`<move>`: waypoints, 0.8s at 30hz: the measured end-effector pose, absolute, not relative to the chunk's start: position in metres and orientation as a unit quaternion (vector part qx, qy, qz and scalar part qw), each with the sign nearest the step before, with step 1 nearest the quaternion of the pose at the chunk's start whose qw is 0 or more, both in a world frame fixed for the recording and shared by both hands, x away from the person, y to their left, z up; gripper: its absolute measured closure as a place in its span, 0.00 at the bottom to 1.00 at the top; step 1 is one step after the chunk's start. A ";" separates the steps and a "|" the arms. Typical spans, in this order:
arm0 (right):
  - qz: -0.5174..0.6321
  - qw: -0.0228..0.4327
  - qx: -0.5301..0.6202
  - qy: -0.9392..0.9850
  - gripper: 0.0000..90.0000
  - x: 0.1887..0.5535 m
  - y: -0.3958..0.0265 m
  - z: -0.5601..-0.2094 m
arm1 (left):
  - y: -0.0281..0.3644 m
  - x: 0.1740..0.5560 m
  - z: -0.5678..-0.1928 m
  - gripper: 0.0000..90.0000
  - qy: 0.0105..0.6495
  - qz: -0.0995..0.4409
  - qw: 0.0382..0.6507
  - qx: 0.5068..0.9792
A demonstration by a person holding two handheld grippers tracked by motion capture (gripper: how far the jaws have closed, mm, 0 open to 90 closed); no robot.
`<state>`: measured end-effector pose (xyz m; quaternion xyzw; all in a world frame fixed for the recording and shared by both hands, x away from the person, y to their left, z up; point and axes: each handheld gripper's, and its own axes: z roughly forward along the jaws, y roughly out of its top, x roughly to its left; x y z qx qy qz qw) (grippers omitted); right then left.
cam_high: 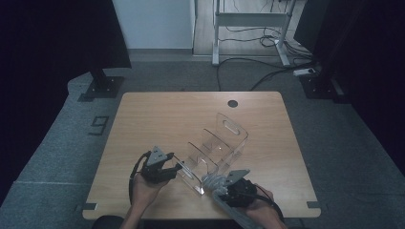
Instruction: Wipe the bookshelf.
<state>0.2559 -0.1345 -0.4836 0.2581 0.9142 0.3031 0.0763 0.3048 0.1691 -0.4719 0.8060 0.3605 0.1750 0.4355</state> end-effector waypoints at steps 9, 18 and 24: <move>0.302 0.092 0.287 0.905 0.72 0.260 -0.164 -0.473 | 0.168 0.305 -0.471 0.50 0.357 0.175 0.435 0.808; 0.300 0.111 0.334 0.887 0.72 0.274 -0.204 -0.465 | 0.168 0.305 -0.471 0.50 0.357 0.175 0.434 0.808; 0.302 0.126 0.362 0.873 0.72 0.282 -0.229 -0.455 | 0.169 0.306 -0.471 0.50 0.356 0.174 0.435 0.809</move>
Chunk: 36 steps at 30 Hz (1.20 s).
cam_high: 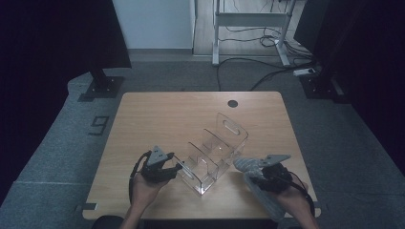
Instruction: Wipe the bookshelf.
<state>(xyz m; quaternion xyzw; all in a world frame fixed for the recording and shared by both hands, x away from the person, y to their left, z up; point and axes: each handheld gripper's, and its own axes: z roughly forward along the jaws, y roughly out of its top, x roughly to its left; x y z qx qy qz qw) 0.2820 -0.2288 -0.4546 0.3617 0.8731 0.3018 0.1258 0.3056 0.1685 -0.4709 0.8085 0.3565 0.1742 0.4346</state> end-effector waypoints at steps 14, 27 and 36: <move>0.295 0.156 0.399 0.854 0.72 0.300 -0.259 -0.436 | 0.169 0.306 -0.471 0.50 0.355 0.174 0.435 0.809; 0.286 0.172 0.452 0.827 0.72 0.328 -0.287 -0.452 | 0.169 0.307 -0.471 0.50 0.353 0.173 0.434 0.811; 0.282 0.168 0.473 0.817 0.71 0.345 -0.290 -0.476 | 0.170 0.307 -0.470 0.50 0.350 0.172 0.433 0.812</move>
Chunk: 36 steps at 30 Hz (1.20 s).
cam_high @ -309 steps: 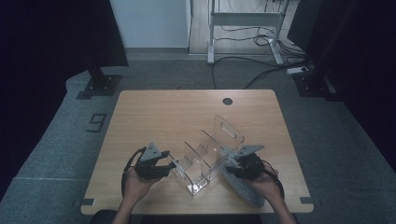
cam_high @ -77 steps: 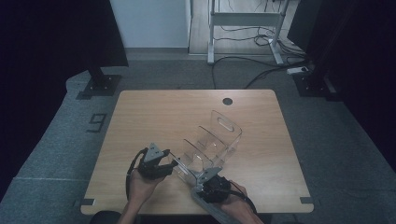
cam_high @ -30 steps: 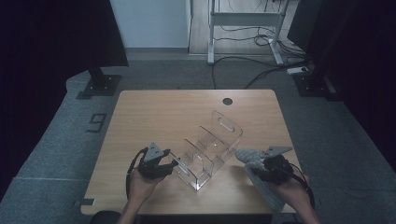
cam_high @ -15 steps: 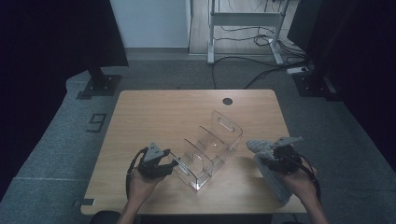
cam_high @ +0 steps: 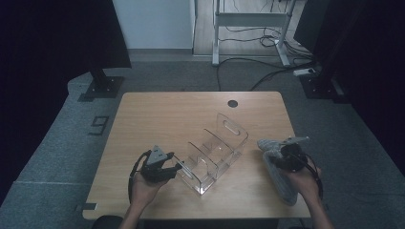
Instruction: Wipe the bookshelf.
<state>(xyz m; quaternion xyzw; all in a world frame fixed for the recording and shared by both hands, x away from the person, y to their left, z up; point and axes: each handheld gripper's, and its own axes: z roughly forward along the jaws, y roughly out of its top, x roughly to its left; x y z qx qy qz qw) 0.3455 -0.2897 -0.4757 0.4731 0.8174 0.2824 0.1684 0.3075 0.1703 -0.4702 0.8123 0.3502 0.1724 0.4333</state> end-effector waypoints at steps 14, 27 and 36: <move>0.270 0.149 0.472 0.826 0.57 0.354 -0.287 -0.513 | 0.172 0.309 -0.470 0.50 0.347 0.173 0.434 0.814; 0.331 0.144 0.447 0.818 0.41 0.347 -0.284 -0.479 | 0.169 0.306 -0.466 0.33 0.329 0.184 0.420 0.825; 0.351 0.156 0.422 0.821 0.47 0.355 -0.265 -0.451 | 0.173 0.300 -0.464 0.33 0.326 0.181 0.414 0.831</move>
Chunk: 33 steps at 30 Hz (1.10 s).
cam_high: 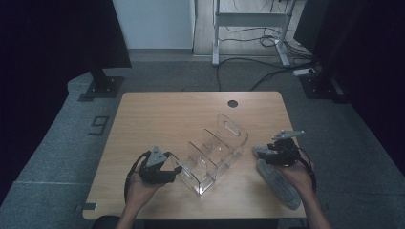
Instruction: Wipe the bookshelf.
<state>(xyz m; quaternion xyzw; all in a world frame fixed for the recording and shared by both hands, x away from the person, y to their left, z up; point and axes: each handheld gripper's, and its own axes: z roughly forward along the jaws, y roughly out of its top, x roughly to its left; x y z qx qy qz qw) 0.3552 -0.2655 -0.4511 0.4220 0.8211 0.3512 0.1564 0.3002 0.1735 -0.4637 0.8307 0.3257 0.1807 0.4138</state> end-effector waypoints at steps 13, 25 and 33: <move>0.393 0.144 0.407 0.812 0.66 0.377 -0.242 -0.425 | 0.177 0.297 -0.473 0.34 0.343 0.166 0.411 0.828; 0.400 0.132 0.390 0.819 0.78 0.395 -0.223 -0.420 | 0.182 0.302 -0.478 0.34 0.348 0.162 0.419 0.823; 0.393 0.135 0.390 0.822 0.80 0.392 -0.222 -0.423 | 0.185 0.309 -0.480 0.34 0.358 0.177 0.420 0.815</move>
